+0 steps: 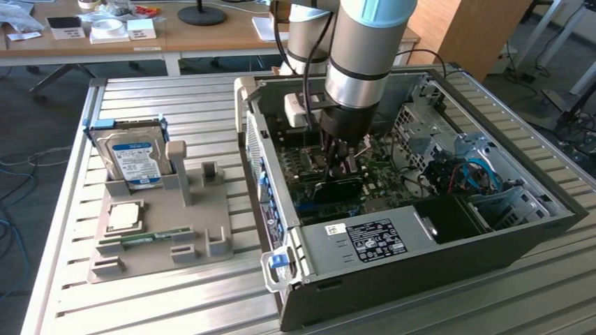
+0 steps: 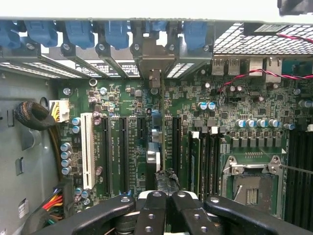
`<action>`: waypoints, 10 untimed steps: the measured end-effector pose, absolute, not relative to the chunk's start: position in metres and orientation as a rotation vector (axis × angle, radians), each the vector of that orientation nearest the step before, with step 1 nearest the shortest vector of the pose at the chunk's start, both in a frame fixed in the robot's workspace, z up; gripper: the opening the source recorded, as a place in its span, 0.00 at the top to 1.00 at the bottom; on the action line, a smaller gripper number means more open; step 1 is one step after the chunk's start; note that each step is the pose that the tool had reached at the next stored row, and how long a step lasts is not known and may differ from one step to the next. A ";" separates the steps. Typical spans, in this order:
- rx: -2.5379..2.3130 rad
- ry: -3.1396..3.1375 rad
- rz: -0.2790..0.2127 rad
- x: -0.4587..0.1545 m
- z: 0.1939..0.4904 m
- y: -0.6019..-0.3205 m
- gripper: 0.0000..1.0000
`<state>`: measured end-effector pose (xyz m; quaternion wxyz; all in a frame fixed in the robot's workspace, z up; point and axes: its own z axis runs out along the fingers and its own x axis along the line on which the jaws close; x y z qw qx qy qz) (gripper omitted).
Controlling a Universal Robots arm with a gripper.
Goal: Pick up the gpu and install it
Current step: 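Press down on the gpu until it lock into place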
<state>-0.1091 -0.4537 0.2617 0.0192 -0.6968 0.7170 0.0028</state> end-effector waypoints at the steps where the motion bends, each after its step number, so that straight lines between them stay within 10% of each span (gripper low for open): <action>1: -2.163 2.225 0.009 -0.109 0.262 -0.454 0.89; 10: -2.163 2.225 0.009 -0.110 0.261 -0.454 0.89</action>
